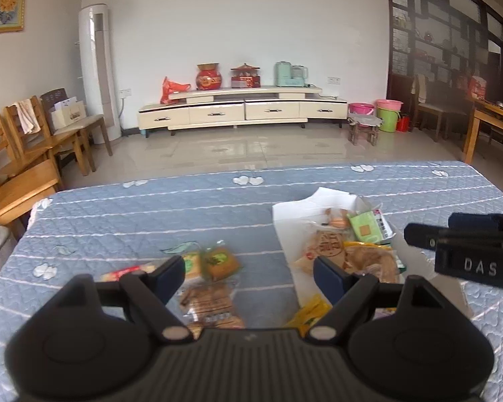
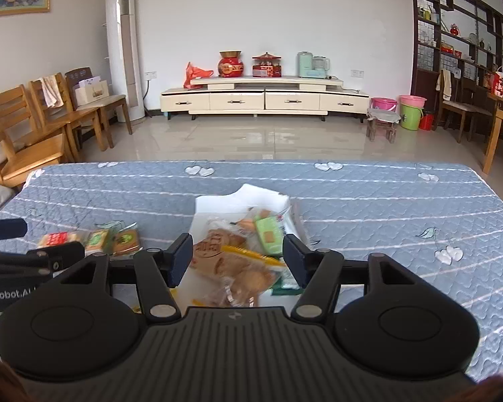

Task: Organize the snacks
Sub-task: 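Move both open tools back over the remaining snack pile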

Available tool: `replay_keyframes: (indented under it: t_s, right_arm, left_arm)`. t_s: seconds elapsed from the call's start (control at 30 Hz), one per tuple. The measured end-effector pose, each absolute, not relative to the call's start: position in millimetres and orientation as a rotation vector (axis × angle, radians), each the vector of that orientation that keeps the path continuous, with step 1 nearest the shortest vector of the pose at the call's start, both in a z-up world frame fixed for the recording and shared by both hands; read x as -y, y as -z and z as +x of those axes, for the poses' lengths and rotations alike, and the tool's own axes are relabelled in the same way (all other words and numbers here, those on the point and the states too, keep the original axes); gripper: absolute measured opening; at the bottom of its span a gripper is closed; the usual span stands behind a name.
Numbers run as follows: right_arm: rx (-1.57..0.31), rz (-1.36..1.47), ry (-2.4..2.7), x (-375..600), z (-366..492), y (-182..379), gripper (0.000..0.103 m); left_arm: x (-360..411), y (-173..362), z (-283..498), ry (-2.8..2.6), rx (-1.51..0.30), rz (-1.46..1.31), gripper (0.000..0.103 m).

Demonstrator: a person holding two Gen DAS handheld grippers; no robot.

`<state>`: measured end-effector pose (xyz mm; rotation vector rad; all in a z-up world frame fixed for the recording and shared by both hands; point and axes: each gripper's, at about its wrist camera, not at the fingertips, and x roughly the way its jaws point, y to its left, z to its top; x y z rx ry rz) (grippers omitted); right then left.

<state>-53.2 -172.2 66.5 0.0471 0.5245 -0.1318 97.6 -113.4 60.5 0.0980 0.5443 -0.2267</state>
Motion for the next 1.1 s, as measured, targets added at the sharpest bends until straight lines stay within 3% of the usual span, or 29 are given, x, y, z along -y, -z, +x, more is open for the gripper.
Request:
replay_keyframes:
  t_s: [1.1]
  right_arm:
    - [-0.581,0.014,-0.018,90,-42,-42,0.078]
  left_arm:
    - [35,-46,93,0.109,-0.553,0.029,0.085]
